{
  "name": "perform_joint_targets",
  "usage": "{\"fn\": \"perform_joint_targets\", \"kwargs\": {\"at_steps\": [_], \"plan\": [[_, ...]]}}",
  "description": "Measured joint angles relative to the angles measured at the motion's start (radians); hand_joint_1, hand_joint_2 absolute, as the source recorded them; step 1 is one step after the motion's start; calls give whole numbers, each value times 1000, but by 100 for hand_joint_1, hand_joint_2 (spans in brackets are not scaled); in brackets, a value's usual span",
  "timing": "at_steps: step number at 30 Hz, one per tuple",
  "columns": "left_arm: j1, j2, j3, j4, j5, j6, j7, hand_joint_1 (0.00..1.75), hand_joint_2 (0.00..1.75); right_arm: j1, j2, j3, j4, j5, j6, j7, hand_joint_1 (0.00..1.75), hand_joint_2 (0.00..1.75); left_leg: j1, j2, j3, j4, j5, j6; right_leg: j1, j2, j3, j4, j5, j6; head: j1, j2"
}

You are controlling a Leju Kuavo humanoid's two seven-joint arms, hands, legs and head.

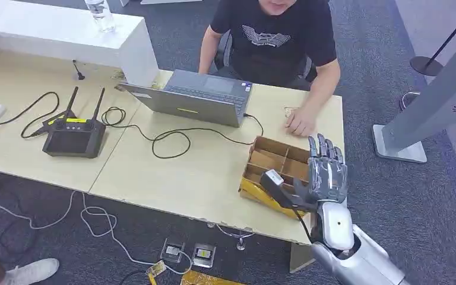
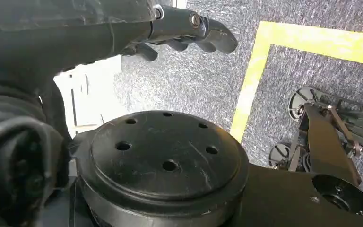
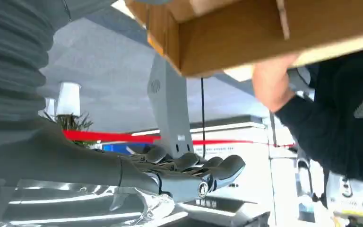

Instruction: Pass the card to the sensor for recognition and then transmit it.

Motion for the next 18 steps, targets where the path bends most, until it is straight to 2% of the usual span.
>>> {"fn": "perform_joint_targets", "kwargs": {"at_steps": [4,12,18], "plan": [[0,-1,0,0,0,6,0,0,0,-30,-17,-5,-20,16,-3,0,0,175,0,0,0,0,0,0,0,0,0,0,0,0,0,0],[1,-4,0,0,10,14,0,0,0,-36,-35,-16,-72,-40,29,0,0,175,0,0,0,0,0,0,0,0,0,0,0,0,0,0],[1,-8,0,0,13,14,0,0,0,-9,-45,-17,-121,-71,80,0,0,175,0,0,0,0,0,0,0,0,0,0,0,0,0,0]]}}
